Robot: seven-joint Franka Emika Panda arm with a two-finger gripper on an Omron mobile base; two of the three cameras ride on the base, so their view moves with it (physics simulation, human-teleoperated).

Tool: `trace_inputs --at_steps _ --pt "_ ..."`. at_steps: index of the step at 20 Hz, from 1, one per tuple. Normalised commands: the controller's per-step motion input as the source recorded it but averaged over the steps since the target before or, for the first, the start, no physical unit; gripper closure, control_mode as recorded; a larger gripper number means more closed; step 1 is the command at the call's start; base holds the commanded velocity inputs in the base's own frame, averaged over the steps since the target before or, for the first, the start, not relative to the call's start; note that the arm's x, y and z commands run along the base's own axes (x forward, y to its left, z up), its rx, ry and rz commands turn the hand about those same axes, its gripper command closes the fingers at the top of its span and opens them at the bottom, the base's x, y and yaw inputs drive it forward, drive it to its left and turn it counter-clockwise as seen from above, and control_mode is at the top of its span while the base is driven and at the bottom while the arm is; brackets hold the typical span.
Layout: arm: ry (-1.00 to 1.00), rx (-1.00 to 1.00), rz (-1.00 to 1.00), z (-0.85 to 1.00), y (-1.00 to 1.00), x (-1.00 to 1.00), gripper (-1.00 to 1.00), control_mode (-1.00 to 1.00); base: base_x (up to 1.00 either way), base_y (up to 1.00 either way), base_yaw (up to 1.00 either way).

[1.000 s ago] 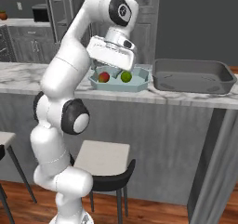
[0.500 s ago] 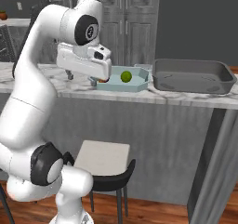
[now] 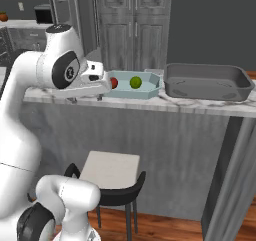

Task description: Place the cold items (mango and lime) from the fridge in one tupperware on the dining counter. Place the warm items (hot dog and kebab skewer) in the stove area in another tupperware.

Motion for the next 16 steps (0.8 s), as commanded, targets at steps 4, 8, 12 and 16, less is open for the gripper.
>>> trace_inputs --at_steps 4,8,12,16 --pt "-0.21 -0.03 0.01 -0.35 -0.03 0.02 -1.0 -1.0 0.0 0.0 0.0" --pt "0.01 0.0 -0.28 -0.22 0.23 -0.01 -1.0 -1.0 0.0 0.0 0.0" --pt "0.17 0.08 -0.5 -0.01 0.08 -0.23 -1.0 -1.0 0.0 0.0 0.0" --pt "0.23 0.14 -0.47 0.0 0.01 -0.27 -1.0 -1.0 0.0 0.0 0.0"
